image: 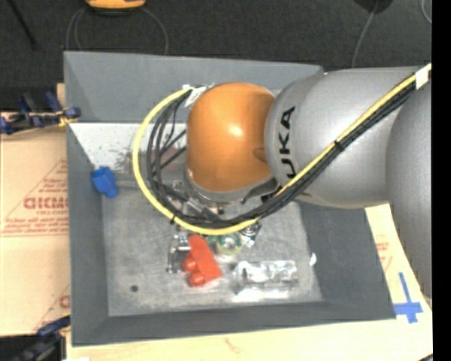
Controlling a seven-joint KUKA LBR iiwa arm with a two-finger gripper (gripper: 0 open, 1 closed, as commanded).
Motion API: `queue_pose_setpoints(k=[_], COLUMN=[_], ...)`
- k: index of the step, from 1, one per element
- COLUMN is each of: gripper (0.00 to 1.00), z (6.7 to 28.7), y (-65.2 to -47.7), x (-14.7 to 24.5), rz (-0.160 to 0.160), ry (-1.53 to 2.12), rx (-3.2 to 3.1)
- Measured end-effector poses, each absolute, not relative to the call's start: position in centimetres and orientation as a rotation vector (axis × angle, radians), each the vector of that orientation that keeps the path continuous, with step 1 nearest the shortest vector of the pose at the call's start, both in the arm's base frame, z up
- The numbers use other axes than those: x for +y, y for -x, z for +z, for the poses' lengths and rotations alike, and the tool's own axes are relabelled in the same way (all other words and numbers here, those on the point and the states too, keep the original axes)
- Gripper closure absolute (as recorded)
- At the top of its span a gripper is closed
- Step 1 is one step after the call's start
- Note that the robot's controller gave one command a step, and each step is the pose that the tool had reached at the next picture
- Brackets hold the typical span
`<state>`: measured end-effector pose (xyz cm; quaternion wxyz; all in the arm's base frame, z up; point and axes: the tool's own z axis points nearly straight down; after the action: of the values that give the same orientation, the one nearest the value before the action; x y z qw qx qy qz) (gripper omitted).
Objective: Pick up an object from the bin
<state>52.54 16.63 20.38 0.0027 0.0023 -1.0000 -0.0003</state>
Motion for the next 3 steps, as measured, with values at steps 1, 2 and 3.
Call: queue_pose_setpoints(k=[1, 2, 3], gripper=[0.0, 0.0, 0.0], z=[9.8, 7.5, 7.5], y=[-54.2, -52.7, -50.4], x=[12.1, 6.6, 6.4], rz=[0.004, -0.007, 0.003], ry=[-0.175, -0.551, -0.867], rx=[-3.132, -3.111, -3.045])
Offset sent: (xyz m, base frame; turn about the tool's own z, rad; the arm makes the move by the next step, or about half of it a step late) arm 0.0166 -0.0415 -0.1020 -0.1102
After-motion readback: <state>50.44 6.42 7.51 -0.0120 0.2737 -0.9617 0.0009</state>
